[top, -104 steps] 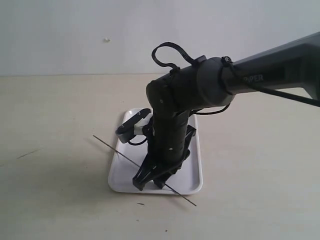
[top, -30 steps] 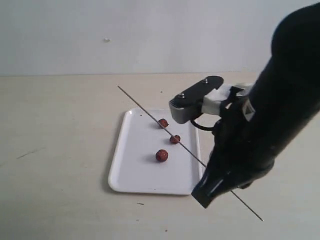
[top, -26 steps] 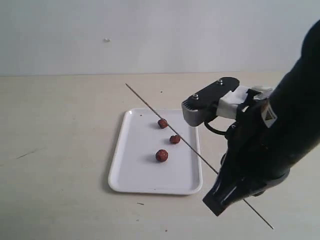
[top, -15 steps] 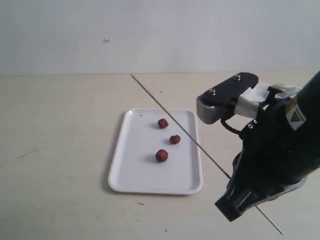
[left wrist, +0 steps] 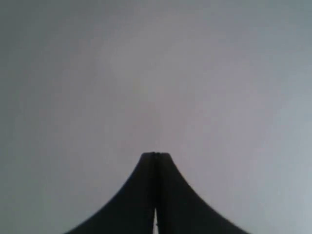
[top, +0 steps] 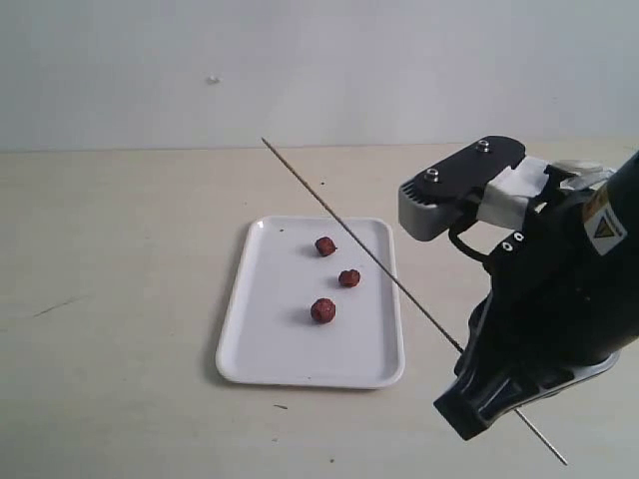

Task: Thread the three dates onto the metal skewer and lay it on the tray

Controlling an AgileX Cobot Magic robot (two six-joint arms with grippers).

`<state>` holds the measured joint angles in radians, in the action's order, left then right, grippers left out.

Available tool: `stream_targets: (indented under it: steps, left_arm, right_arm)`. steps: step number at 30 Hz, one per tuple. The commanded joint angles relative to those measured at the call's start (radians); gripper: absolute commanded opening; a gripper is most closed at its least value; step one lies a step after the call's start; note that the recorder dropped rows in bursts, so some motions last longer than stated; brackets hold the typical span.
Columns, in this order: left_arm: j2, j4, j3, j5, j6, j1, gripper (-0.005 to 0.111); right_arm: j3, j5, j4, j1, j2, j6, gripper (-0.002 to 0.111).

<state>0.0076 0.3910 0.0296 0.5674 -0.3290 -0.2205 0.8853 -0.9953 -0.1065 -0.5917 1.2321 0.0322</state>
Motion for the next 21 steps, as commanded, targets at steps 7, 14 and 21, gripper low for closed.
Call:
stream_targets:
  steps: [7, 14, 21]
  left_arm:
    - [-0.003, 0.098, 0.008, -0.001, 0.026, 0.002, 0.000]
    - [0.021, 0.060, 0.008, -0.043, -0.290, 0.002, 0.000]
    - [0.198, 0.030, 0.017, -0.085, -0.308, 0.002, 0.000]
  right_arm:
    - [-0.002, 0.016, -0.001, -0.001, -0.010, 0.008, 0.000]
    - [-0.002, 0.023, -0.001, -0.001, -0.010, 0.019, 0.000]
    - [-0.002, 0.014, -0.012, -0.001, -0.010, 0.019, 0.000]
